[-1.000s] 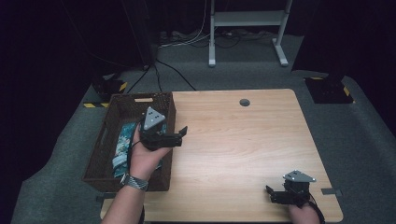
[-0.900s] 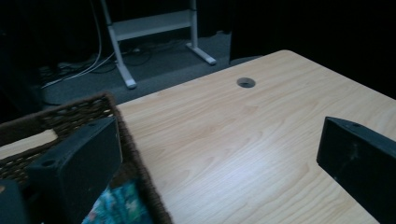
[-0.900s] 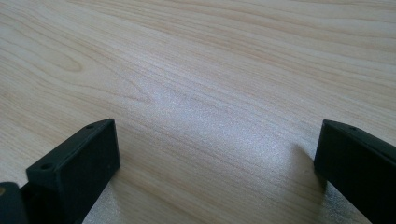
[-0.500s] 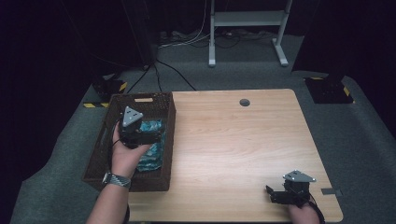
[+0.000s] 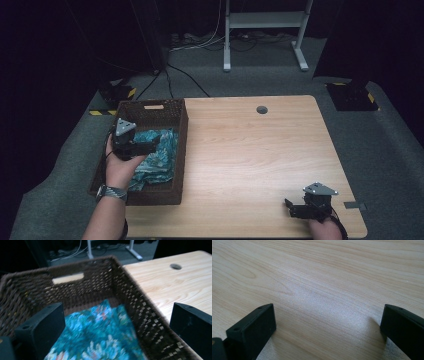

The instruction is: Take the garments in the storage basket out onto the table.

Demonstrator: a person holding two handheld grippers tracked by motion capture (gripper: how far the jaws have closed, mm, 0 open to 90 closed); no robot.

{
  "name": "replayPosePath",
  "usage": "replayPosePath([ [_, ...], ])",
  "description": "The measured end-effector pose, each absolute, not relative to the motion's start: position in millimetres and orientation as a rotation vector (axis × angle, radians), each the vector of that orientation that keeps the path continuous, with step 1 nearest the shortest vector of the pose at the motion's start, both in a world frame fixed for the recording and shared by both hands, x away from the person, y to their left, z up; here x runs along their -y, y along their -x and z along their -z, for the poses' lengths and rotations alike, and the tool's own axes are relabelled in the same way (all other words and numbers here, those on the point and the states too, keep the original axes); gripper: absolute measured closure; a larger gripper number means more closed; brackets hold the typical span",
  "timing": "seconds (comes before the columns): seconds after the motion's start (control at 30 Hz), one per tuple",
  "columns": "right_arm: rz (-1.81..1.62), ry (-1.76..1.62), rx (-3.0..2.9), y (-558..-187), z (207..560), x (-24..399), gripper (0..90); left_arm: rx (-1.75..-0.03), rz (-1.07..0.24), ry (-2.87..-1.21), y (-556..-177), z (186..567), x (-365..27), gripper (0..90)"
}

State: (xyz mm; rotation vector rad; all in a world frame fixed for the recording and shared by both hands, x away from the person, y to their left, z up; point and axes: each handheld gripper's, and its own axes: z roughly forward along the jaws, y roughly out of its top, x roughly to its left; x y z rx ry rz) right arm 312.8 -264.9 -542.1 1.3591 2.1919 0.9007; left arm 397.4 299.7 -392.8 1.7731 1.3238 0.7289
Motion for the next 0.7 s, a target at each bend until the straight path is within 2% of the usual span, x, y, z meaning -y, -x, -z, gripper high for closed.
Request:
replayPosePath([
  [0.43,-0.901,-1.360,-2.192,-312.8,542.1,264.9,0.0,-1.460,-0.683,-1.856,-408.8,419.4,-327.5,0.1],
  [0.47,-0.901,-1.359,-2.192,-312.8,542.1,264.9,0.0,-1.484,-0.635,-1.878,-412.1,423.6,-329.8,0.1],
  [0.7,-0.901,-1.356,-2.194,-313.2,542.1,264.6,0.0,-1.555,-0.565,-2.017,-425.3,438.7,-328.8,0.2],
])
